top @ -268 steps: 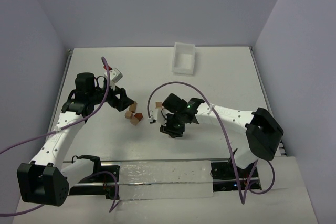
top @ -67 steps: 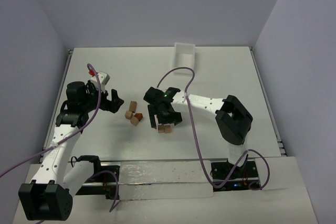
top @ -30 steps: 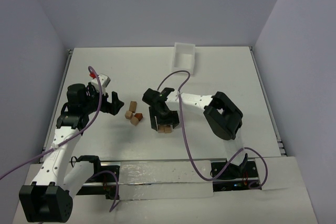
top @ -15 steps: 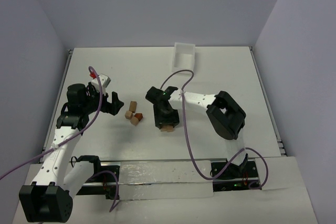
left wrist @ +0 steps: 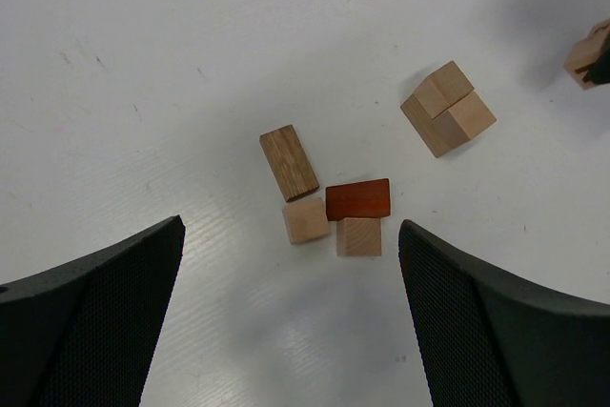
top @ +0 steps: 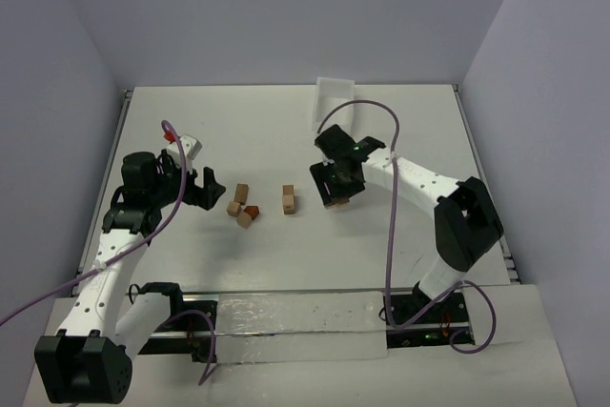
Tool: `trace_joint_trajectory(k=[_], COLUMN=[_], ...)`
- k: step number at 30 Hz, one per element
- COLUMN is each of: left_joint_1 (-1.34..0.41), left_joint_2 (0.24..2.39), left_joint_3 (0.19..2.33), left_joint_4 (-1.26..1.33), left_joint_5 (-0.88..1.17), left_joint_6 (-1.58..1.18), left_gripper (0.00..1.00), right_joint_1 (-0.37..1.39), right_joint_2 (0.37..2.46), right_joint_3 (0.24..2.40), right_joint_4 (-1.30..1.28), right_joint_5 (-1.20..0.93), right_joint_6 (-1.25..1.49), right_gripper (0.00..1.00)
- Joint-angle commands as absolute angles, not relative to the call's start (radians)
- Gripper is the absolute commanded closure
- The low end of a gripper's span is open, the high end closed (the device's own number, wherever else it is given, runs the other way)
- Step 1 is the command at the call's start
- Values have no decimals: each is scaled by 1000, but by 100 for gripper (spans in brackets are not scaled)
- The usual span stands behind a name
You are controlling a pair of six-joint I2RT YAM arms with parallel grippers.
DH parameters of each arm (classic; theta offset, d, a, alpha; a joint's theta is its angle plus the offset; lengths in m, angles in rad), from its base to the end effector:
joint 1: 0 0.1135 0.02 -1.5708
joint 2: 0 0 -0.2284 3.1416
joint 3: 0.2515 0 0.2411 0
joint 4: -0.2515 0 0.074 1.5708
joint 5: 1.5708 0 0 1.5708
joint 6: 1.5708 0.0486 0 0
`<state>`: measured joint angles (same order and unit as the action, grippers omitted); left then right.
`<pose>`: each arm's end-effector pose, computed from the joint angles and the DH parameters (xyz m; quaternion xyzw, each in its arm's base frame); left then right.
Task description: Build the wood block tower
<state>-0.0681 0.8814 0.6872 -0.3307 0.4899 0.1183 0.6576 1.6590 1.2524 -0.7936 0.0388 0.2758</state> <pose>0.2145 -0.0376 0.2450 0.1988 0.8256 -0.1979 0.4896 0.2566 0.1958 0.1895 -0.1829 0.9655 0.0659 0.1731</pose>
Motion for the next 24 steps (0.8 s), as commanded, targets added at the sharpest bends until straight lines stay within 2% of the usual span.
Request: trace_joint_trajectory(k=[1, 5, 11, 19, 24], left_joint_1=[-60, -60, -60, -60, -60], left_joint_2=[883, 889, 896, 890, 890], left_joint_3=[744, 754, 766, 767, 759], left_joint_4=[-330, -351, -365, -380, -374], left_joint_5=[535, 555, 575, 575, 583], left_joint_6=[146, 167, 180, 192, 192], left_gripper=[1, 1, 1, 1, 1], right_joint_1=[558, 500, 460, 465, 480], right_joint_2=[1603, 1637, 1747, 1948, 1983], right_joint_3=[1212, 1226, 1312, 1505, 1522], right_joint_4=[-708, -701, -853, -1017, -1026], right_joint_5=[-80, -145, -292, -312, -286], right_joint_6=[-203, -578, -1038, -1145, -1163], right_gripper=[85, 86, 87, 82, 79])
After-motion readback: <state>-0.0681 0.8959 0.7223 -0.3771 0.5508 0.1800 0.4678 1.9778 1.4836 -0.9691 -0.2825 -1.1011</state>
